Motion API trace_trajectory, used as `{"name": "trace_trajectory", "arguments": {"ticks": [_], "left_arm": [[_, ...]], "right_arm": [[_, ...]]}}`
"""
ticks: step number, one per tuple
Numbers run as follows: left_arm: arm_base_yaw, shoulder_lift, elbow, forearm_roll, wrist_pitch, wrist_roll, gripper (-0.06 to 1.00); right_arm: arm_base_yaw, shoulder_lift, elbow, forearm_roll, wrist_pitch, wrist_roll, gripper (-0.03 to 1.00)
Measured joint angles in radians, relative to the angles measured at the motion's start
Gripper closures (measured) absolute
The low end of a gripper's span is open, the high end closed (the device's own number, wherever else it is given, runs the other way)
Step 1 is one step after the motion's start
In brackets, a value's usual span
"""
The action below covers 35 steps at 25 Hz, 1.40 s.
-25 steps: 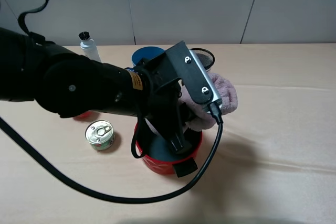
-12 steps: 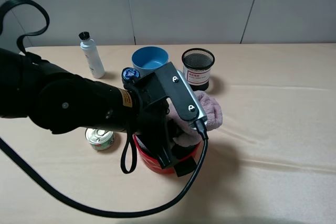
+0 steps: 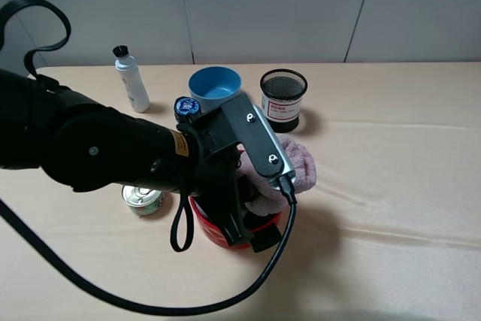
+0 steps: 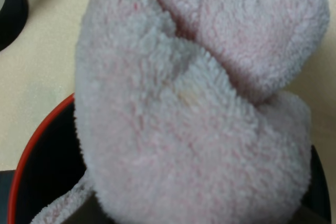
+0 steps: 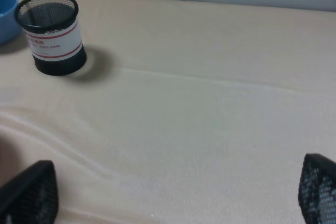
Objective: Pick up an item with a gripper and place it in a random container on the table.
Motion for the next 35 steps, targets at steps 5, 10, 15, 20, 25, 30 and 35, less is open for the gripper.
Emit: {"name": "trace_trajectory", "arguments": {"ticks": [5,10,15,20,25,30,35], "left_arm": [[0.0,0.0,0.0,0.0,0.001,0.0,0.55],[0.0,0.0,0.0,0.0,0.001,0.001,0.55],[0.0,0.0,0.0,0.0,0.001,0.001,0.52],[0.0,0.0,0.0,0.0,-0.005,0.001,0.31],[0.0,0.0,0.0,0.0,-0.019,0.001,0.04],[0.0,0.0,0.0,0.0,-0.02,0.001,-0.04],[0.0,0.0,0.0,0.0,-0.029,0.001,-0.05]], "right_arm": [[0.0,0.0,0.0,0.0,0.0,0.0,0.27],[0.0,0.0,0.0,0.0,0.0,0.0,0.27],[0.0,0.0,0.0,0.0,0.0,0.0,0.27],[0.0,0.0,0.0,0.0,0.0,0.0,0.27],[0.0,0.0,0.0,0.001,0.0,0.0,0.27],[0.0,0.0,0.0,0.001,0.0,0.0,0.27],[0.0,0.0,0.0,0.001,0.0,0.0,0.27]]}}
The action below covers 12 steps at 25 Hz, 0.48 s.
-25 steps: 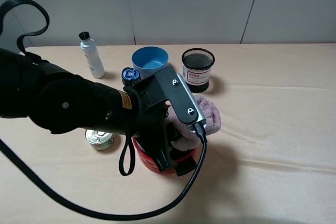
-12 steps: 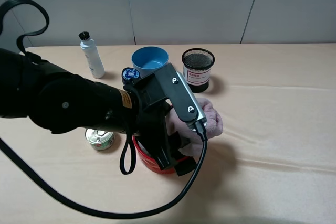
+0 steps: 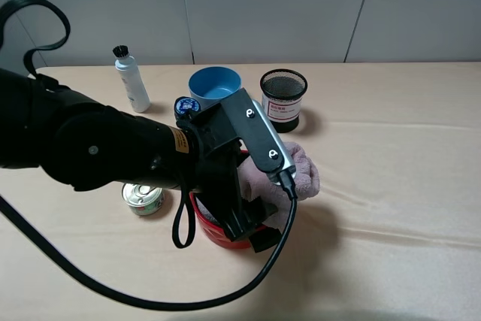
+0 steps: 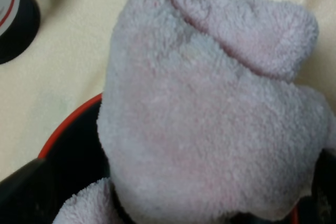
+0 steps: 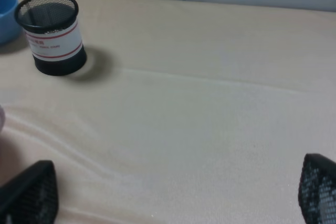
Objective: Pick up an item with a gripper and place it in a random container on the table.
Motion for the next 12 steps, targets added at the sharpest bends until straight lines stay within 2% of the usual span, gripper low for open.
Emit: {"name": "trace_trajectory", "arguments": {"ticks": [12], "left_arm": [[0.0,-0.001,0.0,0.0,-0.043,0.0,-0.05]], "right_arm": [[0.0,0.0,0.0,0.0,0.0,0.0,0.27]]}}
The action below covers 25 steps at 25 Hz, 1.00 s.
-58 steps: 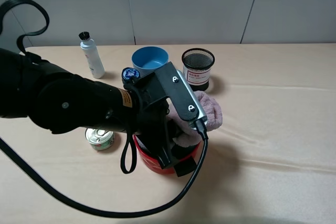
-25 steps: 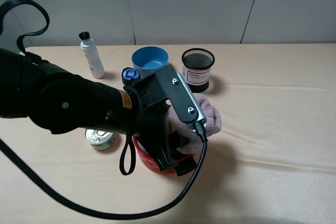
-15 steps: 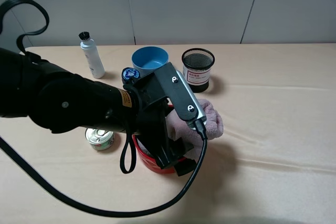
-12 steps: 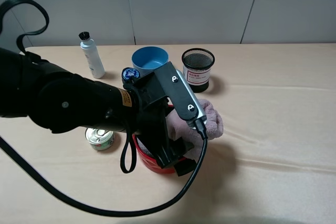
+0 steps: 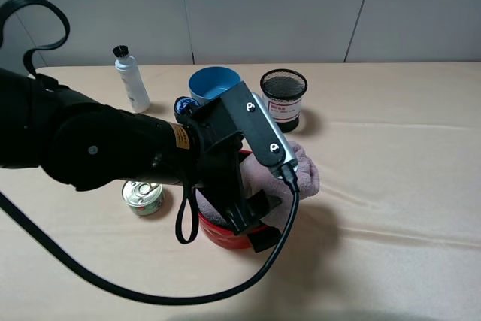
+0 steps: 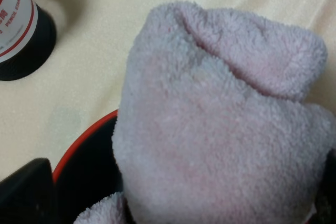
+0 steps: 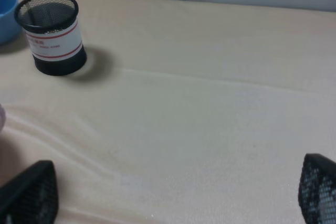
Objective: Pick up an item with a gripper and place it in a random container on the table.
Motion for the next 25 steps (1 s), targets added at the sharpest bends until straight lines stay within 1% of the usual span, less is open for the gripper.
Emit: {"name": "trace_trajectory", "arguments": {"ticks": [5,9,14,19,21,25], "left_arm": [[0.0,-0.021,0.0,0.0,0.001,0.0,-0.05],[0.001,-0.092,-0.001,0.0,0.011,0.0,-0.05],[0.001,-0.195,-0.001,-0.04,0.064,0.0,-0.05],[0.001,-0.308,-0.001,-0.049,0.144,0.0,-0.05],[0.001,-0.355,-0.001,-0.05,0.196,0.0,-0.05],[0.001,-0.434,-0.001,-0.05,0.341,0.0,-0.05]], "right_arm": [[0.0,0.0,0.0,0.0,0.0,0.0,0.27],[0.0,0.0,0.0,0.0,0.0,0.0,0.27],[0.0,0.0,0.0,0.0,0.0,0.0,0.27],[0.0,0.0,0.0,0.0,0.0,0.0,0.27],[0.0,0.0,0.0,0.0,0.0,0.0,0.27],[0.0,0.0,0.0,0.0,0.0,0.0,0.27]]}}
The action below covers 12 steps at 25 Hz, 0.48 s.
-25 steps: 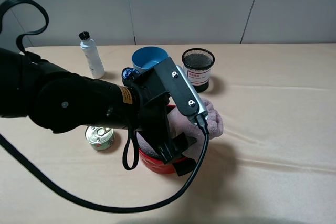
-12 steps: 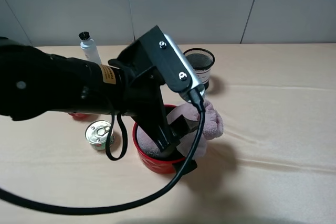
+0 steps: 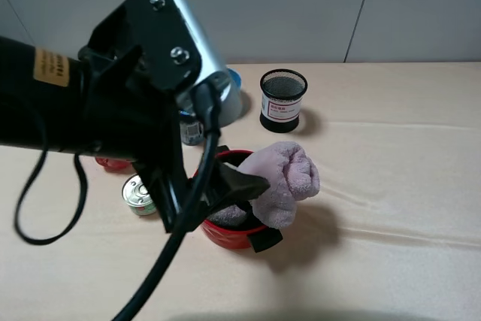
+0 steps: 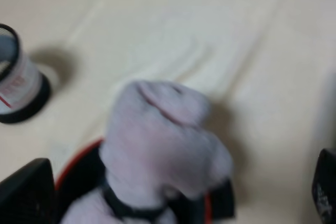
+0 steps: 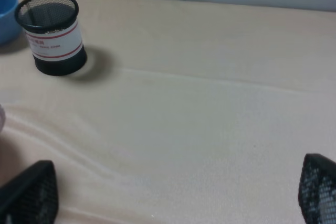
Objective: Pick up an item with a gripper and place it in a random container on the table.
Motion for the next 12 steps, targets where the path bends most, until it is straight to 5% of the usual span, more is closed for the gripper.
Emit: {"name": "trace_trajectory", "arguments": {"ticks": [5,12], "left_arm": [[0.0,-0.068,0.0,0.0,0.114,-0.032,-0.05],[0.015,-0.112,0.0,-0.009,0.226,-0.21,-0.05]], "right_arm": [[0.0,0.0,0.0,0.0,0.0,0.0,0.27],[0.0,0.0,0.0,0.0,0.0,0.0,0.27]]}}
